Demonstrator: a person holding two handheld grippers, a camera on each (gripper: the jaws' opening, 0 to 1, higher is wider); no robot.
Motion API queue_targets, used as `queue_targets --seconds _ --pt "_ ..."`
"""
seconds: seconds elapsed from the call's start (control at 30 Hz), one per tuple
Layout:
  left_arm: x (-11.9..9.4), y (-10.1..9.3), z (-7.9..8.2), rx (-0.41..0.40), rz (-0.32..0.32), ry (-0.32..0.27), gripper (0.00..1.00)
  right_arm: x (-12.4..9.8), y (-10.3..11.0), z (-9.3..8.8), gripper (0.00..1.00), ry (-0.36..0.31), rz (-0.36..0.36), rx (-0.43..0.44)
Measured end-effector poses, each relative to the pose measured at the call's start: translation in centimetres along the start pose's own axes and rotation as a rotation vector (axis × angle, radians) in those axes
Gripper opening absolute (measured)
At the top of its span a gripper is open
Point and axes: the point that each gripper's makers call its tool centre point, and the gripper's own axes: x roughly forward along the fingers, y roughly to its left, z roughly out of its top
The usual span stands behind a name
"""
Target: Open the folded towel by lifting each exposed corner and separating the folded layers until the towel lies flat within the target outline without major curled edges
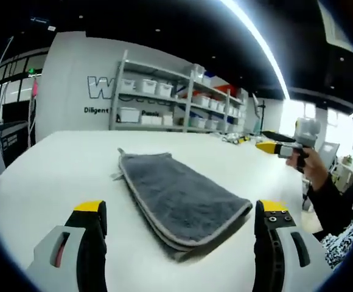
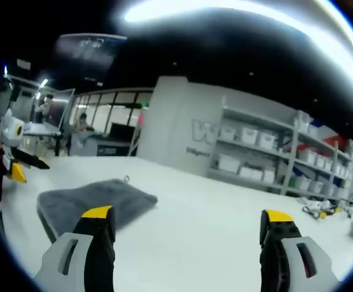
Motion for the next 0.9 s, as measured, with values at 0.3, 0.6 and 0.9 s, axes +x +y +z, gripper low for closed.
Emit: queue_targets --seconds 0.3,0.6,0.9 --pt "0.8 -3.4 -2.5 -0.187 -0.127 0.072 0.97 0.2 0.0 -0.1 1.0 -0.007 0.007 0.01" --pt "1.3 -4.8 -3.9 -0.292 -0.147 0.11 0.95 0.4 0.3 -1.0 0.99 0.004 0.019 0.015" --pt "1.0 -5.1 -3.4 -0.324 -0.165 0.075 0.9 0.1 0.2 -0.9 0.99 -0.002 0.02 0.007"
